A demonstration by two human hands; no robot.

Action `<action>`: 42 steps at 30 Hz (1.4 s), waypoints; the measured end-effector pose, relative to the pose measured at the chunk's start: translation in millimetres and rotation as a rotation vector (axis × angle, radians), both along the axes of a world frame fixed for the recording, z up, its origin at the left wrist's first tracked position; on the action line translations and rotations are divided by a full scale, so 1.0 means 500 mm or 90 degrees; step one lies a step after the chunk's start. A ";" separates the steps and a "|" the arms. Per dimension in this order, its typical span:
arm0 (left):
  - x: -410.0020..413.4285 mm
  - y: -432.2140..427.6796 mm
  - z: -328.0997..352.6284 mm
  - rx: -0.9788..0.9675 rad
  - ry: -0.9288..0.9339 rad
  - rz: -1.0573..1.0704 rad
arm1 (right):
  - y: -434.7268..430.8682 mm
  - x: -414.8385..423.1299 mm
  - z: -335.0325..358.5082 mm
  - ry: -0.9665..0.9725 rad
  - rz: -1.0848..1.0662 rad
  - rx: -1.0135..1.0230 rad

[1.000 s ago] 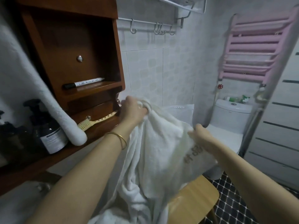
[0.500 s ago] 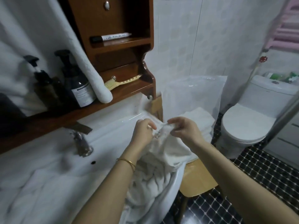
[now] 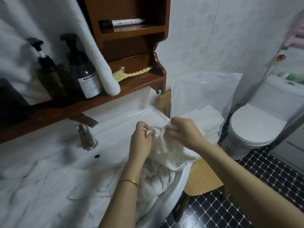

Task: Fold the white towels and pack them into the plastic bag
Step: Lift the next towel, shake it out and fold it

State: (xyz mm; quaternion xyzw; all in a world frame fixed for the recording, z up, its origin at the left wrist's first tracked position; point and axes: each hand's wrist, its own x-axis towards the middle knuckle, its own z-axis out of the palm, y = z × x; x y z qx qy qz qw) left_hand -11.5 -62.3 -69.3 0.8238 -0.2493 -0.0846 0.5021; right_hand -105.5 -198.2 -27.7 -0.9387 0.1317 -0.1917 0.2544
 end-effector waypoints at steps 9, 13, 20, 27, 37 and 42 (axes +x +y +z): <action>0.013 0.021 0.018 -0.083 0.160 -0.138 | -0.004 0.028 -0.022 -0.064 -0.154 0.280; 0.018 0.033 0.031 -0.161 0.214 -0.152 | 0.006 0.018 -0.013 -0.062 -0.131 0.300; -0.005 0.024 0.070 -0.286 0.347 -0.184 | 0.007 0.023 0.005 -0.066 -0.214 0.335; -0.016 0.015 0.063 -0.168 0.208 -0.218 | 0.006 0.023 0.000 -0.063 -0.225 0.350; 0.006 -0.017 0.119 -0.155 0.012 -0.201 | -0.023 -0.010 0.050 -0.018 0.040 0.205; 0.041 -0.084 0.280 -0.106 -0.204 -0.330 | -0.057 0.014 0.144 -0.198 0.053 0.361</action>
